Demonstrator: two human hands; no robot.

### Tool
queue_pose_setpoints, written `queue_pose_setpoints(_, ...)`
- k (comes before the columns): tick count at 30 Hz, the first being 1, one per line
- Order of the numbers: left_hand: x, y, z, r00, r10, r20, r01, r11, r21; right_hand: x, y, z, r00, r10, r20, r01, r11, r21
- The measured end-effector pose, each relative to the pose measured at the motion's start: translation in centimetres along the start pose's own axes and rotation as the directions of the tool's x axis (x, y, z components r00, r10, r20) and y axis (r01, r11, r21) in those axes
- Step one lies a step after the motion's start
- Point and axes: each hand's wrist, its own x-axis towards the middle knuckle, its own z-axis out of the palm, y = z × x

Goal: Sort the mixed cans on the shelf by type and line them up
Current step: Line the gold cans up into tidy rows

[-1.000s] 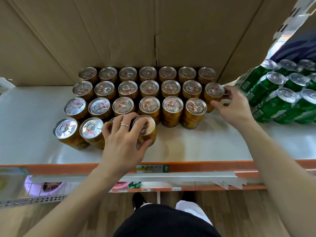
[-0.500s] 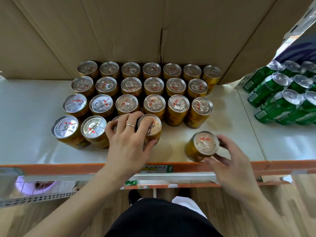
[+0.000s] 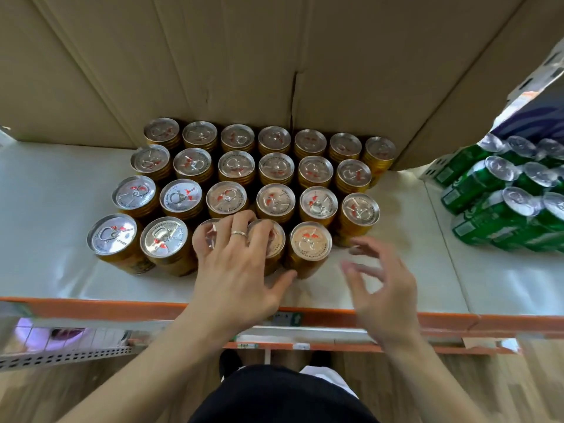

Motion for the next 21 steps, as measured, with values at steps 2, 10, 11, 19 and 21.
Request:
queue_pose_setpoints(2,0.4,0.7,0.2,0.999,-0.022,0.023,0.022,1.0,0.011,2.8,0.8,-2.4,0.984,-0.092,-0.155,0.081,0.994,-0.08)
queue_pose_setpoints(10,1.1,1.3,0.8,1.0,-0.023,0.017,0.02,0.992,0.126,16.3,5.9,-3.0,0.972,0.234,0.026,-0.227,0.961,-0.156)
queue_pose_setpoints(11,1.1,1.2,0.8,1.0,-0.017,0.013,0.015,0.991,0.132,17.3,6.2,-2.6,0.967,0.245,0.068,-0.231,0.959,-0.165)
queue_pose_setpoints(19,0.9,1.2,0.8,1.0,-0.02,0.005,0.019,0.987,0.157,18.3,7.7,-2.3,0.971,0.241,0.01,-0.237,0.962,-0.138)
queue_pose_setpoints(21,1.0,1.2,0.9,1.0,-0.021,0.008,0.02,0.988,0.155,16.5,7.2,-3.5,0.961,0.277,-0.02,-0.278,0.958,-0.069)
